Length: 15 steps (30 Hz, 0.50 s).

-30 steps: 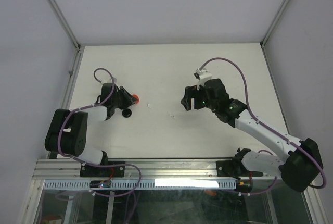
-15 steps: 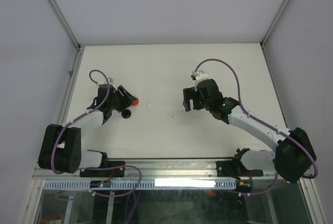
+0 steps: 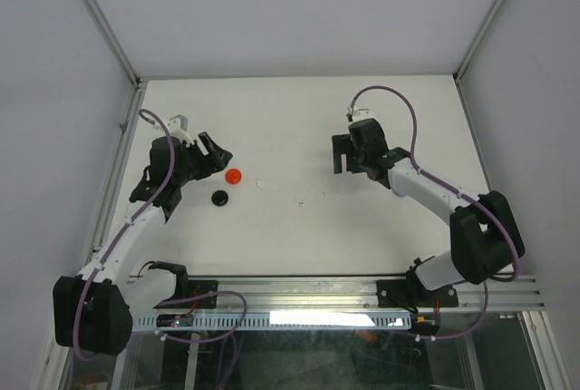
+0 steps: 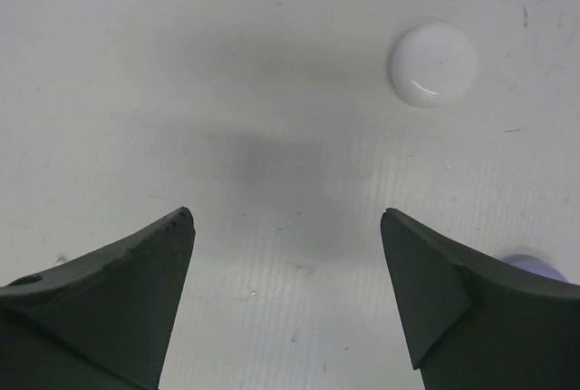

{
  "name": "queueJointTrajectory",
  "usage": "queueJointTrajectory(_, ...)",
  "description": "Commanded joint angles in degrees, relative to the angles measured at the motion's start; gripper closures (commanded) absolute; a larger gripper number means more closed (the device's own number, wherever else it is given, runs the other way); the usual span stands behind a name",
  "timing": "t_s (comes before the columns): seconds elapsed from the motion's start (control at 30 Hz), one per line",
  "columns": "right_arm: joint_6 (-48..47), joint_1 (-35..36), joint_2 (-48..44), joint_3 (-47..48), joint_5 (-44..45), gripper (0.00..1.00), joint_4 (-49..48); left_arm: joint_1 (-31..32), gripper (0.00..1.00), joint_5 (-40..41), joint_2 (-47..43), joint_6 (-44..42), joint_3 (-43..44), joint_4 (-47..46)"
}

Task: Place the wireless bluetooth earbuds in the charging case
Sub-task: Adjust the charging case at the center of the board.

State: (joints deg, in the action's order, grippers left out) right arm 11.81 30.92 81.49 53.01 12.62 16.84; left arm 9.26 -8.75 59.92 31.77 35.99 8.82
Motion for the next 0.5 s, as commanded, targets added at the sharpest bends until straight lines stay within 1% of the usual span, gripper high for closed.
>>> queueJointTrajectory(0.0, 0.5, -5.2, 4.1, 4.4, 1.0, 0.12, -1.3, -0.8, 0.28, 2.2, -5.4, -10.2, 3.7, 1.9)
queueJointTrajectory(0.2, 0.9, -12.4, 12.9, 10.5, -0.5, 0.14, -1.9, -0.8, 0.26, 2.3, -7.7, -18.6, 4.0, 1.9)
queueJointTrajectory(0.33, 0.9, -15.7, 18.6, 14.7, -3.3, 0.17, -2.4, -0.9, 0.26, 1.3, -8.0, -20.2, 3.6, 1.9)
queueJointTrajectory(0.47, 0.8, -16.8, 23.7, 18.8, -4.5, 0.23, -0.9, -0.9, 0.26, -0.4, -7.8, -19.6, 3.2, 1.3)
